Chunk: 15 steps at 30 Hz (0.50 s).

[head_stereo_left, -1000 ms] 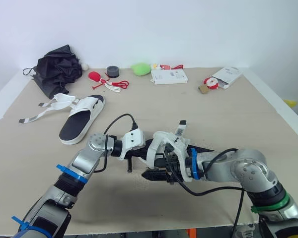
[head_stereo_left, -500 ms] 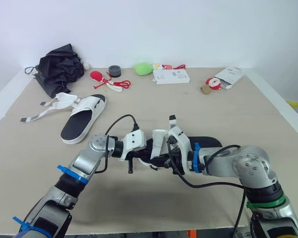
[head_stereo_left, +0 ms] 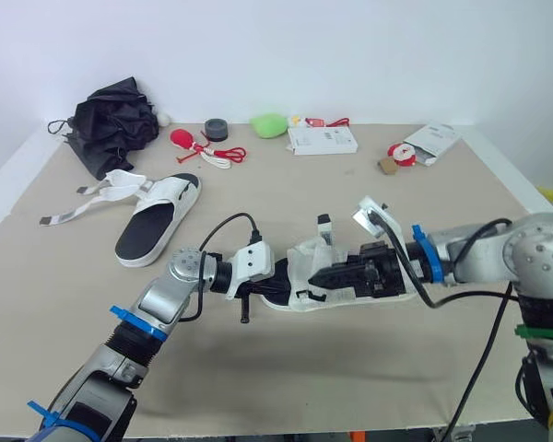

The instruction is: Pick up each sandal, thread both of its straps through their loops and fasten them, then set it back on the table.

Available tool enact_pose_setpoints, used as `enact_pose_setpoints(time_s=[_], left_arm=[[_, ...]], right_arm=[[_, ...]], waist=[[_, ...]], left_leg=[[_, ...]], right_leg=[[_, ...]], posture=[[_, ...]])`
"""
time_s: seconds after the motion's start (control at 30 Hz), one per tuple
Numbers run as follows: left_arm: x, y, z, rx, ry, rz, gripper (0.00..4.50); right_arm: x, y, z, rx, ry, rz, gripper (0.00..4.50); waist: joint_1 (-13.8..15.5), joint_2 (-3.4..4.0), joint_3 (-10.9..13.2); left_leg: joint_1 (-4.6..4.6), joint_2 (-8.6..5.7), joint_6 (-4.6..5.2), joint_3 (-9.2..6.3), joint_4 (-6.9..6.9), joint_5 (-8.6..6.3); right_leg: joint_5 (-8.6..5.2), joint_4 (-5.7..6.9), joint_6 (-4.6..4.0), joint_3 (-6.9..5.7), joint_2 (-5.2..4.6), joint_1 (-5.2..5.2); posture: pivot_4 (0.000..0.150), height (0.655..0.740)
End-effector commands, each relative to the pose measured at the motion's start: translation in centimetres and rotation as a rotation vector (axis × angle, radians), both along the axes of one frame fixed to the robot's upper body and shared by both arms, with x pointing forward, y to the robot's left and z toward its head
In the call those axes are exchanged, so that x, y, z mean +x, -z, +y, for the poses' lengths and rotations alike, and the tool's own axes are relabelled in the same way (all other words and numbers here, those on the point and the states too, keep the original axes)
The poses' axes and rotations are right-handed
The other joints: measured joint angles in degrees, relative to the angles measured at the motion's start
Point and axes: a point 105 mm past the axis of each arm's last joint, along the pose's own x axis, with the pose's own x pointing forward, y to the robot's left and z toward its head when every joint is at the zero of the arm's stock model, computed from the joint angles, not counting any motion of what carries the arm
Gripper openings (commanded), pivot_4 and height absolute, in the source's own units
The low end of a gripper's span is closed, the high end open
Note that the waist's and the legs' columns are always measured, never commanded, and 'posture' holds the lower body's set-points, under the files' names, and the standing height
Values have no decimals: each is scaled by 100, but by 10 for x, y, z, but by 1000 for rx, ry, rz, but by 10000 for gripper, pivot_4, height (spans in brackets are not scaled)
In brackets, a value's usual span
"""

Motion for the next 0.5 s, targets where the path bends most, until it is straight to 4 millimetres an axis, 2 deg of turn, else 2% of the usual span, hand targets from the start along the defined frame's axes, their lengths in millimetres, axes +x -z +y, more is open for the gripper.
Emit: enact_pose_setpoints(time_s=[0.03, 0.3, 0.5], left_arm=[[-11, 47, 12, 143, -19, 131, 0], [-15, 49, 14, 135, -40, 138, 0], [-19, 51, 16, 134, -53, 143, 0]], right_arm=[[12, -2, 1, -19, -6, 17, 1135], [33, 5, 11, -64, -49, 70, 1135], [41, 3, 18, -54, -77, 79, 1135]], waist=[[-1, 1, 0], [0, 4, -2], [-1, 6, -3]], left_leg=[[-1, 0, 1, 0, 0, 0], [-10, -2, 6, 1, 0, -4], [-16, -3, 9, 1, 0, -16]], right_leg=[[1, 0, -1, 0, -1, 0], [16, 0, -20, -22, -14, -10], [22, 1, -46, -29, -18, -16]], posture=[[1500, 7400], [1500, 7400], [1500, 7400]])
